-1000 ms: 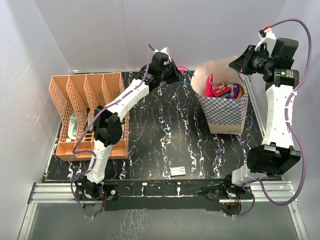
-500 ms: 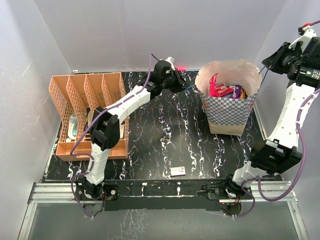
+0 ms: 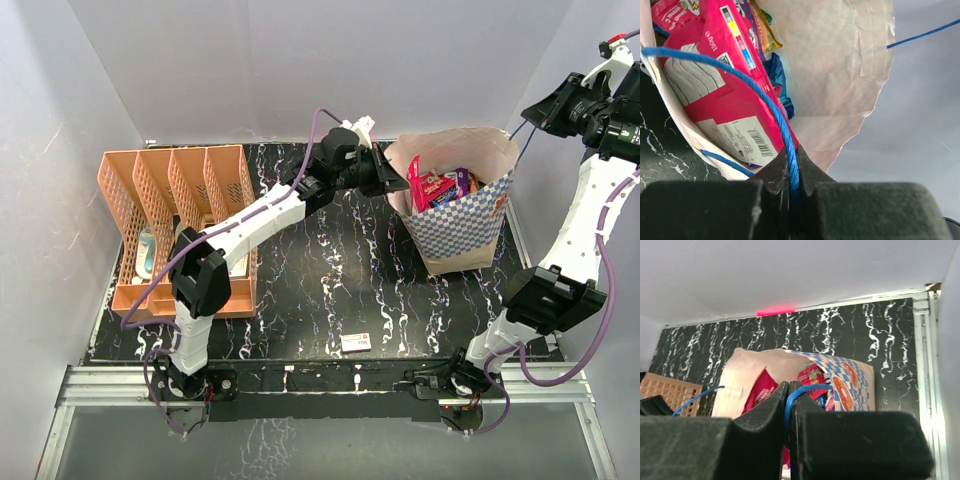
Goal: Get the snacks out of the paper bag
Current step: Adjust the paper bag at the center of the board.
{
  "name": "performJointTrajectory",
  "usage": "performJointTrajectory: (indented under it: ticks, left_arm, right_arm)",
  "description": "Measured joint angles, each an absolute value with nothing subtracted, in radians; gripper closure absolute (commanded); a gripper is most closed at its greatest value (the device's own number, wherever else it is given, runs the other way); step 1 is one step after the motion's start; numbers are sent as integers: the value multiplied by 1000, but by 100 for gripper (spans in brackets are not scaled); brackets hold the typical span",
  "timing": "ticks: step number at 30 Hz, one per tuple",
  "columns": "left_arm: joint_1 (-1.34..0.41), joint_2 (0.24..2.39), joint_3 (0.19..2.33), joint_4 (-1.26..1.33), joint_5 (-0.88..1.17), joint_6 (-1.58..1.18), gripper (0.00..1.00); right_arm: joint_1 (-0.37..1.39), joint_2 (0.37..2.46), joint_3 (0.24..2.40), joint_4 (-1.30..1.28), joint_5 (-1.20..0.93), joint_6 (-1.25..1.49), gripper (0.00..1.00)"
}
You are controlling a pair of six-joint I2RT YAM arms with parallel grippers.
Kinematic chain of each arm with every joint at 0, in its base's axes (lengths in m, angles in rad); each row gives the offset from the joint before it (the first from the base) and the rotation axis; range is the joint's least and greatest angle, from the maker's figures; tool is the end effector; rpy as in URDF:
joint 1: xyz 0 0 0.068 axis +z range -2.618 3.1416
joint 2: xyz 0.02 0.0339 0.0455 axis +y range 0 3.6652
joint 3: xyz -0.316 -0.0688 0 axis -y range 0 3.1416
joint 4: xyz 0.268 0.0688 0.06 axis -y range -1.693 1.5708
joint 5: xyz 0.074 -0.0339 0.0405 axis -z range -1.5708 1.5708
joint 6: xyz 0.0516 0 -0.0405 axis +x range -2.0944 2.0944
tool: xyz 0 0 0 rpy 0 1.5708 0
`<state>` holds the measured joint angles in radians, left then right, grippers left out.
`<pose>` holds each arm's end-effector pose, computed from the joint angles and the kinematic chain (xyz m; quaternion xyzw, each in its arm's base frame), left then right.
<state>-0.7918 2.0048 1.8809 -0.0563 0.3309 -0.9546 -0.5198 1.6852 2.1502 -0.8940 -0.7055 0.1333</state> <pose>0.3724 -0.4011 0.4046 0.0436 0.7634 -0.5655 0.3090 0.3392 -0.1556 0.5541 0.0765 0.8078 0.1879 0.5535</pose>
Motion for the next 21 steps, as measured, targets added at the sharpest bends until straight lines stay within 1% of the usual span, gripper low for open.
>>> performJointTrajectory:
  ticks: [8, 15, 20, 21]
  left_arm:
    - [-816, 1954, 1737, -30, 331, -960, 100]
    - [-833, 1820, 1584, -34, 328, -944, 100]
    - [-835, 1677, 1466, -52, 326, -926, 100]
    - [-836, 1650, 1444, -62, 324, -919, 94]
  right_arm:
    - [-468, 1673, 2100, -836, -804, 173, 92]
    - [-370, 1551, 1864, -652, -935, 288, 92]
    - [-354, 1452, 1697, -507, -1010, 395, 92]
    - [-348, 1439, 1670, -481, -1020, 413, 92]
